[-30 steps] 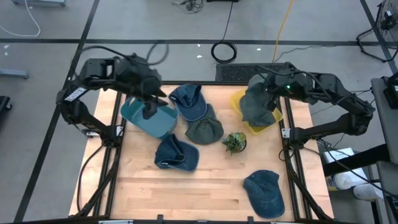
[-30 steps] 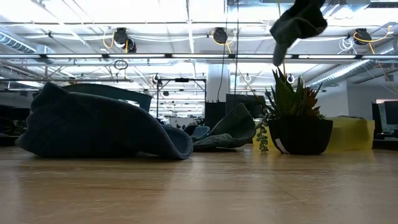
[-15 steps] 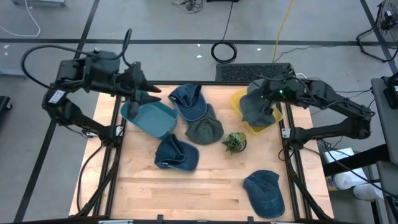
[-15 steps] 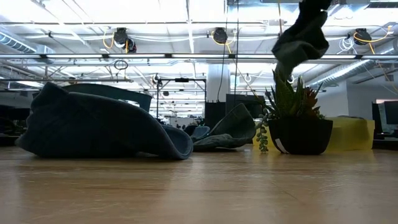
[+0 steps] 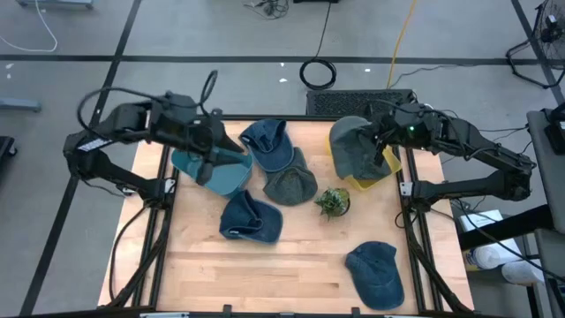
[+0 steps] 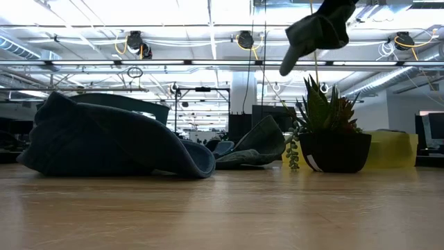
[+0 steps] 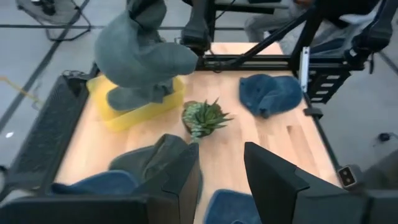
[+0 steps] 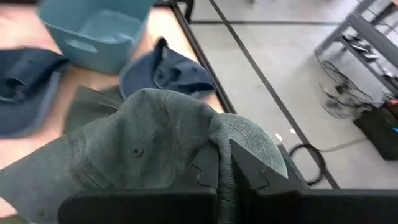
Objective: Pick & Place hat
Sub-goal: Put the bottom gray cap into the yellow bin
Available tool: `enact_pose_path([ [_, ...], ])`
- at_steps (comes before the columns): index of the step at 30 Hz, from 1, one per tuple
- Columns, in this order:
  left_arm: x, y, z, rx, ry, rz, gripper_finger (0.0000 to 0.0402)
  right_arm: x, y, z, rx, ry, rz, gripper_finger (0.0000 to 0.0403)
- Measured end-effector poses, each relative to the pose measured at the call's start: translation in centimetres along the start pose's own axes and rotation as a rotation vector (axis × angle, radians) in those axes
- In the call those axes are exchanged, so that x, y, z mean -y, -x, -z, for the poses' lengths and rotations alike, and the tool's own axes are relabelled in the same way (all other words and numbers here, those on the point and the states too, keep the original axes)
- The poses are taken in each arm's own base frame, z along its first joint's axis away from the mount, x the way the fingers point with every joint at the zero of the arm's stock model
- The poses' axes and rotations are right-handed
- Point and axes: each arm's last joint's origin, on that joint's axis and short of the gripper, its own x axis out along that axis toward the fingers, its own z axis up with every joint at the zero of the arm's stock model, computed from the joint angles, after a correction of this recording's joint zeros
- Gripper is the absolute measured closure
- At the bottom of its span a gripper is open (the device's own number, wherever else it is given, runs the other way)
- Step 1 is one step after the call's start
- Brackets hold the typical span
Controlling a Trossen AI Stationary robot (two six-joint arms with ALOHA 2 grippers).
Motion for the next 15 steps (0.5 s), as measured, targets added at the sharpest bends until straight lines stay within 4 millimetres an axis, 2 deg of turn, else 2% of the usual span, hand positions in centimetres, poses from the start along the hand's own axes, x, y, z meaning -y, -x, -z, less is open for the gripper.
enact_pose_path([
  [5, -0.1, -0.8, 2.7, 0.006, 0.062, -0.005, 0.0268, 0.1, 0.6, 0.3, -0.003, -0.022, -0.003, 0.0403],
  [15, 0.4, 2.2, 6.0, 0.062, 0.210, 0.001, 0.0261, 0.9, 0.6, 0.4, 0.001, -0.059, -0.021, 0.0403],
])
